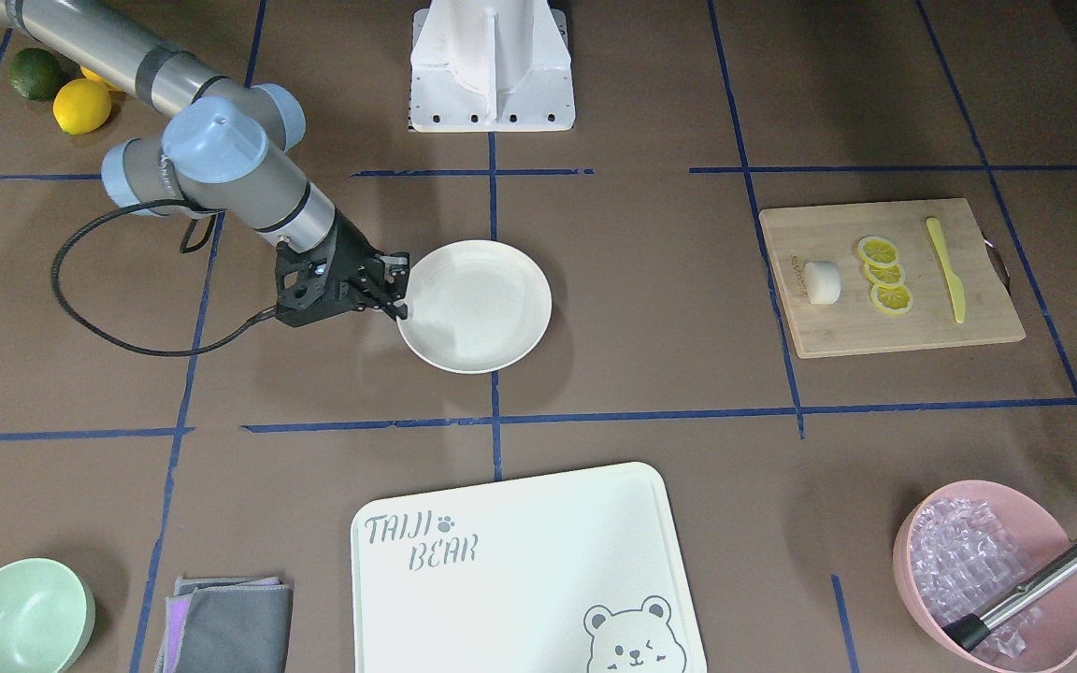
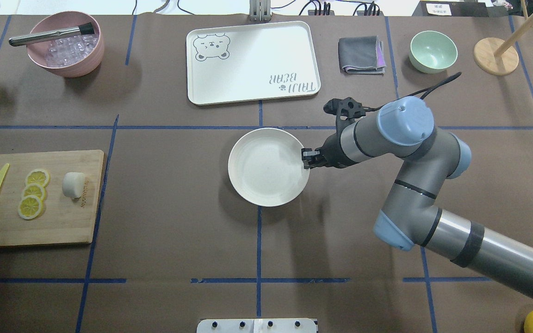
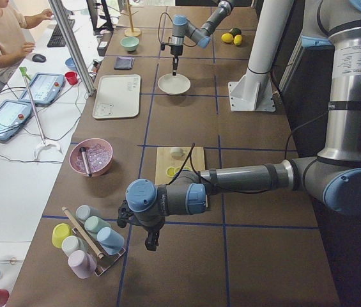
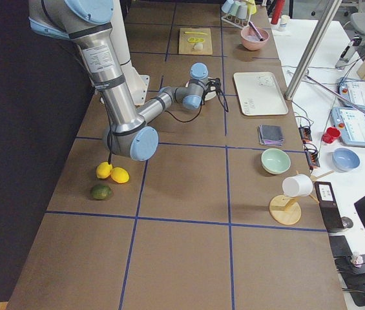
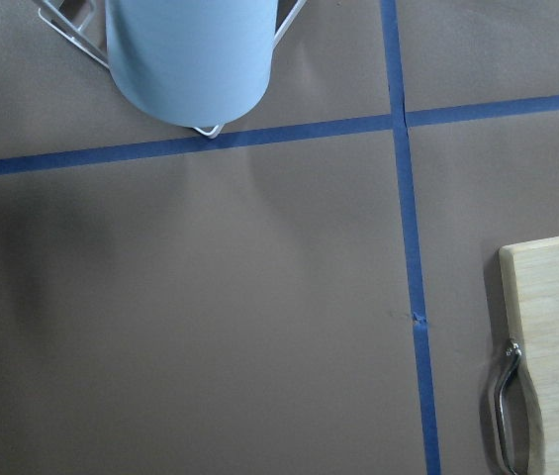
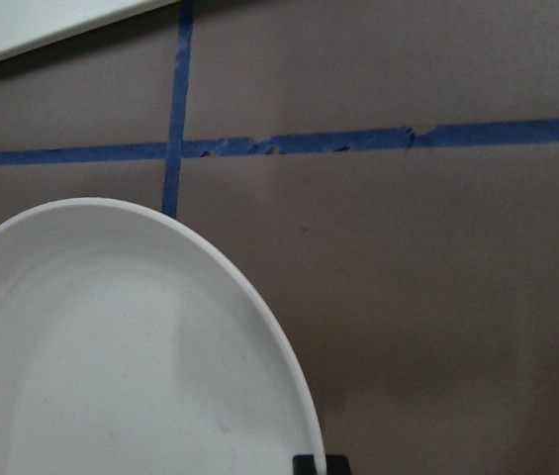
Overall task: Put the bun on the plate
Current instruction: 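Slide the white plate with the right gripper toward the table center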
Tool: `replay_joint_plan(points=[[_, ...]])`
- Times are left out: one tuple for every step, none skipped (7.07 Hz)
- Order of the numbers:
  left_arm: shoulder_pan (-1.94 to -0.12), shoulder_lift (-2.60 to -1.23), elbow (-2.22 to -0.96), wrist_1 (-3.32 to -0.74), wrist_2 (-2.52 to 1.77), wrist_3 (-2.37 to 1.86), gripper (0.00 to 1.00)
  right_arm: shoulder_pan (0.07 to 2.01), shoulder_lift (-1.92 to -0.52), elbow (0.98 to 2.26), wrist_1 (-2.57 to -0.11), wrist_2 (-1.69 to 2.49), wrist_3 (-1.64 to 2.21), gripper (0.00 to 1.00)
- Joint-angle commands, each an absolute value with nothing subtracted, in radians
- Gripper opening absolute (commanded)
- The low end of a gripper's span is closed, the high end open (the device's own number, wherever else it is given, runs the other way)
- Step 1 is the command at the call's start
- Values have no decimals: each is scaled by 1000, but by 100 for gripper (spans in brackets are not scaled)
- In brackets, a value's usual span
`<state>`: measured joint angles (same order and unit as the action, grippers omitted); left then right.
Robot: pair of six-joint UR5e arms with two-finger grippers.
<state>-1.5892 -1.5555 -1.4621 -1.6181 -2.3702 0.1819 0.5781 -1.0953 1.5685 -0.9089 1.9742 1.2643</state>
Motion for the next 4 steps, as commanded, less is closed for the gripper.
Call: replay_joint_plan(points=[[-1589,-1557,-1445,-1620,-2370,184,100,519,-1071,1566,-957,1918,1278,2],[-1589,-1557,-1445,-1620,-2370,184,100,518,-1063,1566,-969,1921,1278,25],[-1589,-1557,-1443,-1620,-2370,184,100,518,-1063,1568,-986,1922,1278,90],[-1589,-1557,-1445,-1621,-2370,184,100,525,-1065,1595,-1046,1928,1278,99]])
